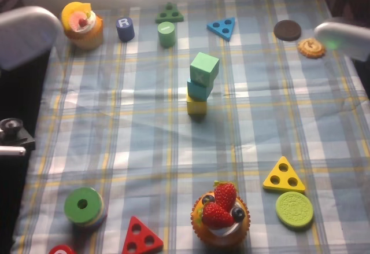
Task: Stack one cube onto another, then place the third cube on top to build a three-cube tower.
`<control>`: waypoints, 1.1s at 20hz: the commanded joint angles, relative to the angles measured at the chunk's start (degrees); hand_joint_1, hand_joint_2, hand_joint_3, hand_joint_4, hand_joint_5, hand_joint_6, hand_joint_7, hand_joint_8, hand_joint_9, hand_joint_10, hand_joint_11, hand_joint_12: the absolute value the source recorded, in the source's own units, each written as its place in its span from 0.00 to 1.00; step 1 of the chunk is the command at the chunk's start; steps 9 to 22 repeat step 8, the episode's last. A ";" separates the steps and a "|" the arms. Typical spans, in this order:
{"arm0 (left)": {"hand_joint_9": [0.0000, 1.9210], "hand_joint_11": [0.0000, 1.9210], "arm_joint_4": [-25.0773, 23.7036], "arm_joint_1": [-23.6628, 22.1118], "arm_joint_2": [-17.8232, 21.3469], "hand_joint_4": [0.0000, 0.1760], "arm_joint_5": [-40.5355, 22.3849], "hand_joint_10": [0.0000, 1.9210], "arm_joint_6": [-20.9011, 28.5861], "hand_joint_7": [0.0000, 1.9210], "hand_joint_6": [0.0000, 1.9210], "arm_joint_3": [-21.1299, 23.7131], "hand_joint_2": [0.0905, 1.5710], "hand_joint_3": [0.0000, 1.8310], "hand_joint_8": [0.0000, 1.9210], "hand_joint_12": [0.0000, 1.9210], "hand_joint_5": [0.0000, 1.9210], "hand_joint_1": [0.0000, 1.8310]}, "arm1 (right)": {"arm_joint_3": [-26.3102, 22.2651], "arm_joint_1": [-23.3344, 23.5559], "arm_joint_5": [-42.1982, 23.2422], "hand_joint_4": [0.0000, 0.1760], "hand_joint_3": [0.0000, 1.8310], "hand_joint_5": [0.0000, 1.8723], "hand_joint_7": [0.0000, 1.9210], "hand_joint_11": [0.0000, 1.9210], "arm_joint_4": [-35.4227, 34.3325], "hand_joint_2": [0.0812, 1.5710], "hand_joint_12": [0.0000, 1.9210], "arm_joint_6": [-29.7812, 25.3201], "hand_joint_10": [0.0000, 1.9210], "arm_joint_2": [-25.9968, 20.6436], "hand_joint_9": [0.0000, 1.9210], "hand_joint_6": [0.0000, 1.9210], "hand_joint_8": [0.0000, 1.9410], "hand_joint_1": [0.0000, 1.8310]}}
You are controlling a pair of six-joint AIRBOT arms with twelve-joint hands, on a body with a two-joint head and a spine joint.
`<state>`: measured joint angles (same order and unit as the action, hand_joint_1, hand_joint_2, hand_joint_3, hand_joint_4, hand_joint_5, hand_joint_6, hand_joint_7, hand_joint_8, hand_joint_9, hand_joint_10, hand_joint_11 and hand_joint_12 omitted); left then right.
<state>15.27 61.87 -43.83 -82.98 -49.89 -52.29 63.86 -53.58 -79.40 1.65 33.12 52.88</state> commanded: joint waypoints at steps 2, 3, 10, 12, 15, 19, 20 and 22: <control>0.12 0.12 -0.11 0.32 -0.27 0.92 -11.84 0.00 3.35 0.09 0.00 -0.35 0.67 0.01 0.00 0.05 0.00 0.20 | -1.63 -0.84 -12.86 0.00 0.00 0.13 0.27 0.15 -2.69 0.81 0.31 1.85 0.01 -1.04 0.30 0.00 0.00 0.35; 0.10 0.12 -0.72 0.48 -0.13 0.98 -14.20 0.00 3.47 0.09 0.00 -0.11 0.68 0.00 0.00 0.04 0.04 0.19 | -2.71 -0.93 -14.39 0.00 0.00 0.12 0.25 0.11 -2.73 0.81 0.31 3.64 0.00 -1.71 0.27 0.00 0.00 0.42; 0.11 0.11 -4.94 -3.18 0.20 0.51 -16.40 0.00 3.14 0.07 0.00 0.37 0.71 0.00 0.00 0.02 0.09 0.22 | -8.55 -2.00 -21.61 0.19 0.00 0.00 0.01 0.05 -3.04 0.71 0.03 13.57 0.01 -5.43 0.07 0.00 0.00 0.47; 0.11 0.11 -4.94 -3.18 0.20 0.51 -16.40 0.00 3.14 0.07 0.00 0.37 0.71 0.00 0.00 0.02 0.09 0.22 | -8.55 -2.00 -21.61 0.19 0.00 0.00 0.01 0.05 -3.04 0.71 0.03 13.57 0.01 -5.43 0.07 0.00 0.00 0.47; 0.11 0.11 -4.94 -3.18 0.20 0.51 -16.40 0.00 3.14 0.07 0.00 0.37 0.71 0.00 0.00 0.02 0.09 0.22 | -8.55 -2.00 -21.61 0.19 0.00 0.00 0.01 0.05 -3.04 0.71 0.03 13.57 0.01 -5.43 0.07 0.00 0.00 0.47; 0.11 0.11 -4.94 -3.18 0.20 0.51 -16.40 0.00 3.14 0.07 0.00 0.37 0.71 0.00 0.00 0.02 0.09 0.22 | -8.55 -2.00 -21.61 0.19 0.00 0.00 0.01 0.05 -3.04 0.71 0.03 13.57 0.01 -5.43 0.07 0.00 0.00 0.47; 0.11 0.11 -4.94 -3.18 0.20 0.51 -16.40 0.00 3.14 0.07 0.00 0.37 0.71 0.00 0.00 0.02 0.09 0.22 | -8.55 -2.00 -21.61 0.19 0.00 0.00 0.01 0.05 -3.04 0.71 0.03 13.57 0.01 -5.43 0.07 0.00 0.00 0.47; 0.11 0.11 -4.94 -3.18 0.20 0.51 -16.40 0.00 3.14 0.07 0.00 0.37 0.71 0.00 0.00 0.02 0.09 0.22 | -8.55 -2.00 -21.61 0.19 0.00 0.00 0.01 0.05 -3.04 0.71 0.03 13.57 0.01 -5.43 0.07 0.00 0.00 0.47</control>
